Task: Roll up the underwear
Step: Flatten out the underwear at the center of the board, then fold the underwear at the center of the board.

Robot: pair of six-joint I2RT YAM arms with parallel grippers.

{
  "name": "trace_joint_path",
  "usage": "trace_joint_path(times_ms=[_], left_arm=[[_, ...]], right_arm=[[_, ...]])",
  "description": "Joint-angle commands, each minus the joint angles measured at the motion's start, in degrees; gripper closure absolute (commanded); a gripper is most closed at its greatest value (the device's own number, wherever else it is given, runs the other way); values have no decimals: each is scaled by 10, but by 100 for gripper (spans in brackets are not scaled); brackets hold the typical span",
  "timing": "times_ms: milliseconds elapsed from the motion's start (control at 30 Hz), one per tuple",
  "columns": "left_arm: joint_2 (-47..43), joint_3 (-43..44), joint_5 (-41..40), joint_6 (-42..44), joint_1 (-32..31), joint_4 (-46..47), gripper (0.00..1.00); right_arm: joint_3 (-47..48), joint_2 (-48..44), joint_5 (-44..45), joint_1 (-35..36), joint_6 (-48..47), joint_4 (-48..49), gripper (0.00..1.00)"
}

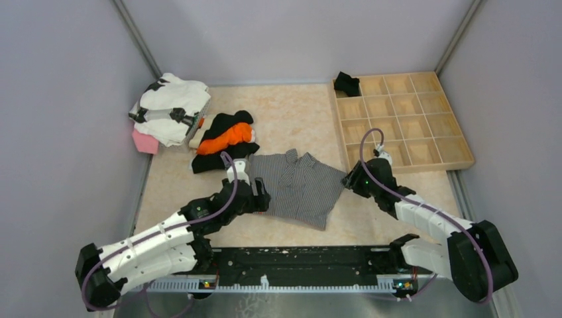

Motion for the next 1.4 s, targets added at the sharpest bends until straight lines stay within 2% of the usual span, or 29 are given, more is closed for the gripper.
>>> trace_joint_path(times_ms=[0, 133, 500, 800, 967, 1233, 1367], left_arm=[[34, 13, -43, -18, -49, 62, 15], [48, 0, -21, -19, -65, 104, 17], [86, 21, -10, 25, -93, 126, 17], [169, 53, -43, 54, -164, 162, 19], [234, 83, -58, 64, -204, 175, 18], [370, 190, -87, 110, -275, 173, 16], [448, 250, -86, 124, -304, 147, 19]], right_arm=[[-21, 21, -9, -17, 18, 131, 53], [-22, 51, -4, -23, 34, 158, 58], [-19, 103, -16, -28, 42, 198, 74], [-26, 123, -14, -28, 32, 216, 87], [-33, 123, -15, -28, 29, 217, 100], [-66, 46, -26, -28, 45, 165, 100], [-79, 9, -19, -28, 45, 140, 100]])
